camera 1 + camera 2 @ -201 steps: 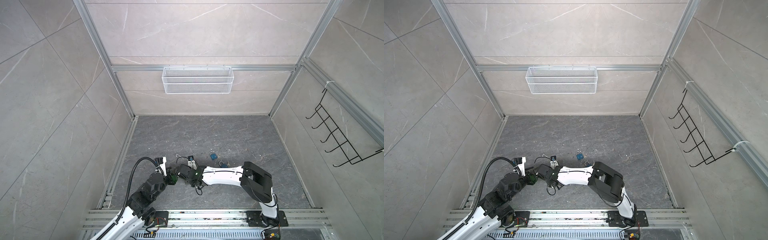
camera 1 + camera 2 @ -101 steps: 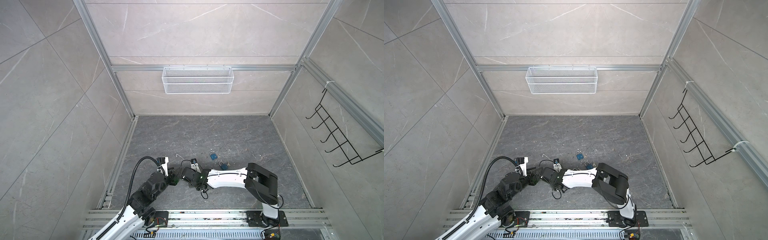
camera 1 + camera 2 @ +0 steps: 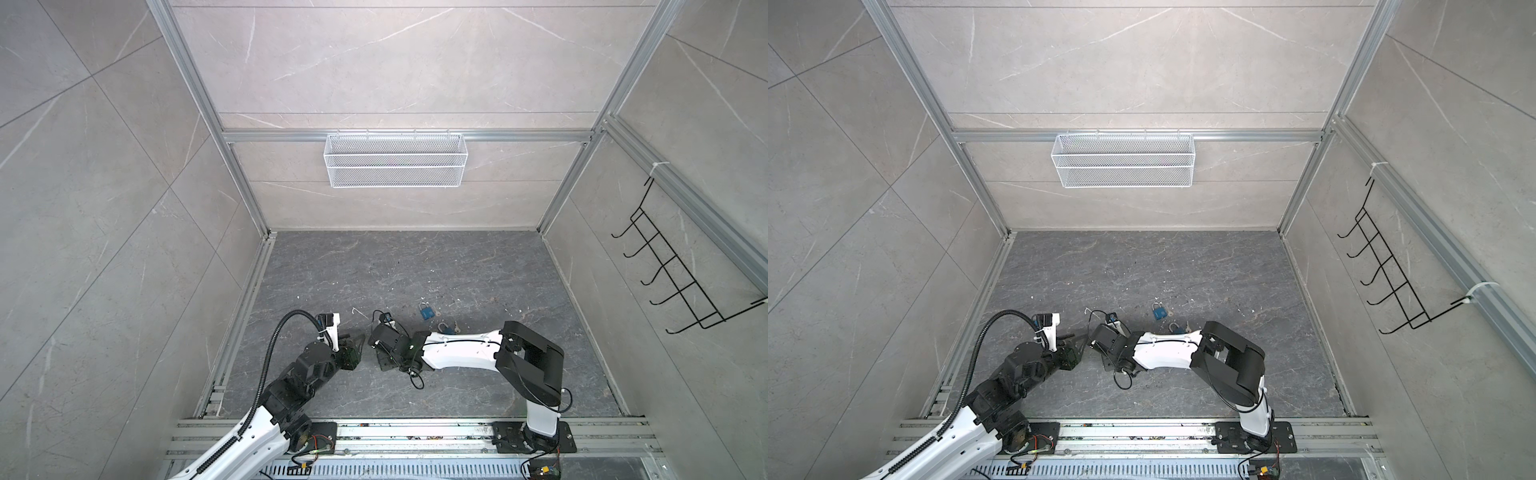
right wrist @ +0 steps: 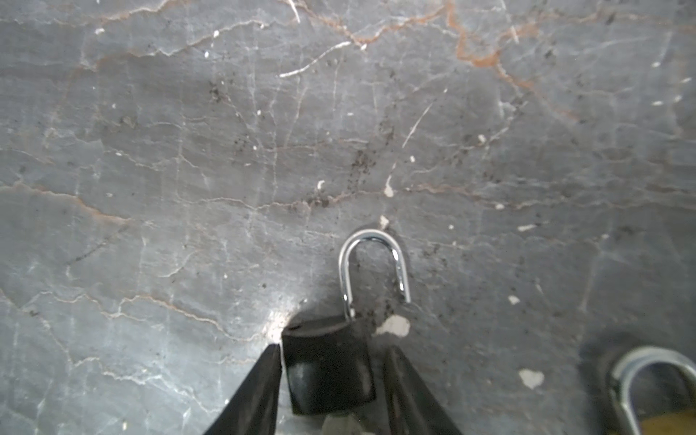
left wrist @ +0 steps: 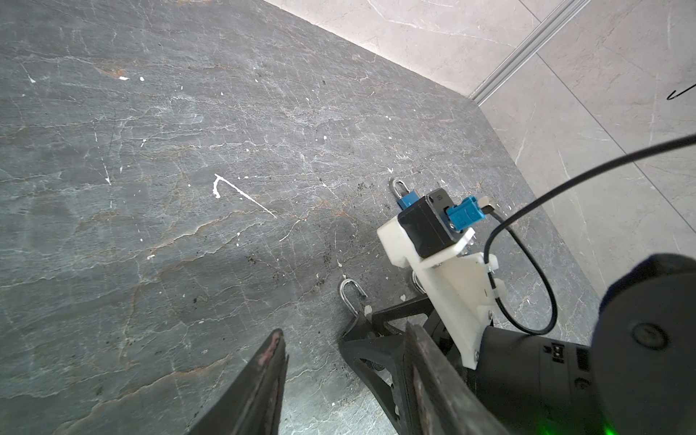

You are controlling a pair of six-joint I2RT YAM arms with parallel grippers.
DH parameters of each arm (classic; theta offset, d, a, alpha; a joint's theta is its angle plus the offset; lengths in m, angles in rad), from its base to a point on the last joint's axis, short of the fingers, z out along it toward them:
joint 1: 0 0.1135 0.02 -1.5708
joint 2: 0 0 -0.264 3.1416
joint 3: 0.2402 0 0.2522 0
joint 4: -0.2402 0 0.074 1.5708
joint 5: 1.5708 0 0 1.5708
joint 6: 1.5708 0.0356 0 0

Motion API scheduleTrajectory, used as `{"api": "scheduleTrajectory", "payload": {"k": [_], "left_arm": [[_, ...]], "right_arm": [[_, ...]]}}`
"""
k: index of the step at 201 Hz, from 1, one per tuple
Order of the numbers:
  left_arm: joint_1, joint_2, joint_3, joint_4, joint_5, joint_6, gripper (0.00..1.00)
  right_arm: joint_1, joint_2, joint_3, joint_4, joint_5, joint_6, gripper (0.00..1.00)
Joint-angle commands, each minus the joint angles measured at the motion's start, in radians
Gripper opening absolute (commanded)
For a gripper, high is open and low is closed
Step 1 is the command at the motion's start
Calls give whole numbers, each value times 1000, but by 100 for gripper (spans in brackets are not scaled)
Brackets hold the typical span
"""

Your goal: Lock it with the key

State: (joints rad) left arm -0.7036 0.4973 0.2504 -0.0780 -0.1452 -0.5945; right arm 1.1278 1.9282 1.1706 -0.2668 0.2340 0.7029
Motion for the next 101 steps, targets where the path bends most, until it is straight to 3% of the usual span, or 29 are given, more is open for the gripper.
{"api": "scheduleTrajectory", "payload": {"k": [1,55,101], "left_arm": [[-3,0,16,38,17,15,53],[-4,34,15,62,26,15,53],[-4,79,26,73,39,21,52]], "right_arm": [[0,29,-11,-27,-26,-24,45],[0,3,-46,-48,1,-35,37],[-2,-66,-113,60,-28,-108,35]]}}
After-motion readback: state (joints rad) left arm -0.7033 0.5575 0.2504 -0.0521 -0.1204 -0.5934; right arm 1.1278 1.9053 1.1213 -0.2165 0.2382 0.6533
